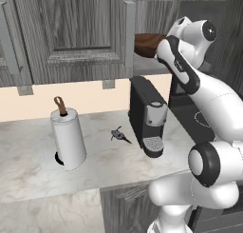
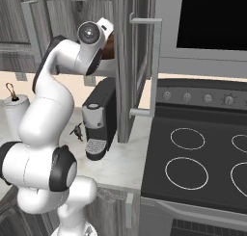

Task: Retrieve the bowl from the cabinet, then place the raw meat into the bowl to avoid contamination.

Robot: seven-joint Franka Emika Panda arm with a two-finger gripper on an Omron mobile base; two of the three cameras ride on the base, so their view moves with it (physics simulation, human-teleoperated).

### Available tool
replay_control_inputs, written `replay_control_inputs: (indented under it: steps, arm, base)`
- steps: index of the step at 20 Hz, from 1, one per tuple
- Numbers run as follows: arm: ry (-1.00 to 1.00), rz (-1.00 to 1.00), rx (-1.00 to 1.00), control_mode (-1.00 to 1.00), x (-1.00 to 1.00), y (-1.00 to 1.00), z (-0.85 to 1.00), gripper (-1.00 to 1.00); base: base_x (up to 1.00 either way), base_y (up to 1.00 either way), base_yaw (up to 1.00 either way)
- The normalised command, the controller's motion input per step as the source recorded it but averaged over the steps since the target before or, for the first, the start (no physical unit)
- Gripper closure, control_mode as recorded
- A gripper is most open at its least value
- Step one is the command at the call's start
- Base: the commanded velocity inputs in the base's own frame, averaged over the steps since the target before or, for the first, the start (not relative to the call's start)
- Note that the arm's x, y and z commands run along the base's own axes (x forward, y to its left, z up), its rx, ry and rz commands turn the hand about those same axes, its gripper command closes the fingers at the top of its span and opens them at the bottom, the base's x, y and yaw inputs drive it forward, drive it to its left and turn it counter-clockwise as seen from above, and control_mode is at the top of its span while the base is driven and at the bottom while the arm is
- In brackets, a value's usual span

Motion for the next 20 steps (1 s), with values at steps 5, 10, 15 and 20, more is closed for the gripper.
replay_control_inputs:
  steps: [5, 10, 15, 20]
  arm:
    - [0.0, 0.01, 0.0, -1.0, 0.13, -0.03, -0.01, -1.0]
    - [0.0, 0.01, 0.0, -1.0, 0.14, -0.04, 0.0, -1.0]
    - [0.0, 0.01, 0.0, -1.0, 0.13, -0.02, 0.0, 1.0]
    - [0.0, 0.01, 0.0, -1.0, 0.08, 0.0, 0.0, 1.0]
  base:
    - [0.0, 0.0, 0.0]
    - [0.0, 0.0, 0.0]
    - [0.0, 0.0, 0.0]
    - [0.0, 0.0, 0.0]
